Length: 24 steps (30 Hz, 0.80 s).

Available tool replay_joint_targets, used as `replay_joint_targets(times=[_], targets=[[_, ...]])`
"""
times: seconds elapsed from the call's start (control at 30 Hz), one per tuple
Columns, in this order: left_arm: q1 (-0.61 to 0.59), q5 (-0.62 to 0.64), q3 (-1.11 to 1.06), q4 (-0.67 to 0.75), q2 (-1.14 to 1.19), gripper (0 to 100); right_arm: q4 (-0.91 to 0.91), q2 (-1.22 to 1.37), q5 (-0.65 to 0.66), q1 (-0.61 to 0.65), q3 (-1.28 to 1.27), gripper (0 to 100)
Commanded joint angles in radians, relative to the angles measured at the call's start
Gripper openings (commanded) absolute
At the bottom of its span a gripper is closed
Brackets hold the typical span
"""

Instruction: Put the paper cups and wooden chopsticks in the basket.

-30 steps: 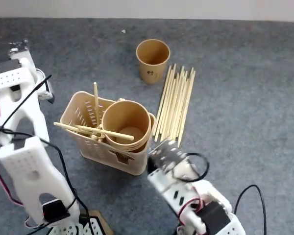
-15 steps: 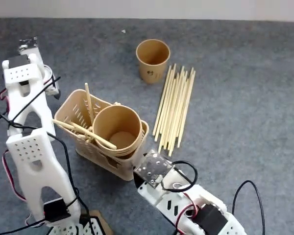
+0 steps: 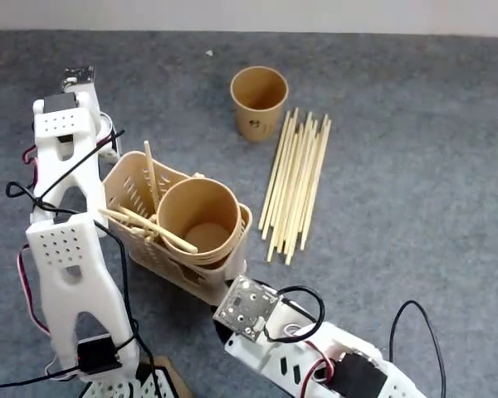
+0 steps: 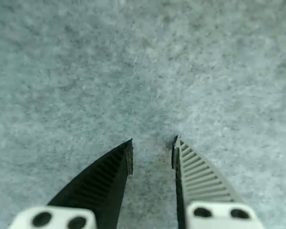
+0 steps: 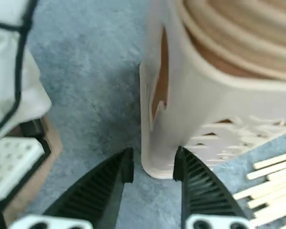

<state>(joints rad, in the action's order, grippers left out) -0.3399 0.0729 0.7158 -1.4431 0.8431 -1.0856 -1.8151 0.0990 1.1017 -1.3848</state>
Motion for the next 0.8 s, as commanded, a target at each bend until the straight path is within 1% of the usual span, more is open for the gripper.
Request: replay_joint_targets(times=[0.0, 0.23, 0.33, 0.37, 0.47, 0.53, 0.63, 0.77], targets=[[0.039, 0.014, 0.035, -0.005, -0.016, 17, 0.045, 0.002, -0.052, 0.030, 0.005, 14.9], [0.051, 0.014, 0.031, -0.006, -0.016, 17, 0.042, -0.001, -0.055, 0.074, -0.021, 14.9], [0.051, 0.008, 0.030, -0.028, -0.016, 17, 0.065, -0.001, -0.055, 0.064, -0.030, 14.9], [0.054, 0.008, 0.030, -0.043, -0.016, 17, 0.082, 0.005, -0.055, 0.041, -0.033, 14.9], [0.084, 0.005, 0.030, -0.106, -0.016, 17, 0.134, 0.010, -0.054, -0.079, -0.077, 14.9], [0.105, -0.005, 0.030, -0.149, -0.016, 17, 0.162, 0.010, -0.018, -0.147, -0.107, 14.9], [0.134, -0.084, 0.030, -0.189, -0.016, 17, 0.199, 0.010, 0.048, -0.188, -0.134, 14.9], [0.137, -0.094, 0.031, -0.227, -0.021, 17, 0.237, 0.010, 0.055, -0.239, -0.159, 14.9]])
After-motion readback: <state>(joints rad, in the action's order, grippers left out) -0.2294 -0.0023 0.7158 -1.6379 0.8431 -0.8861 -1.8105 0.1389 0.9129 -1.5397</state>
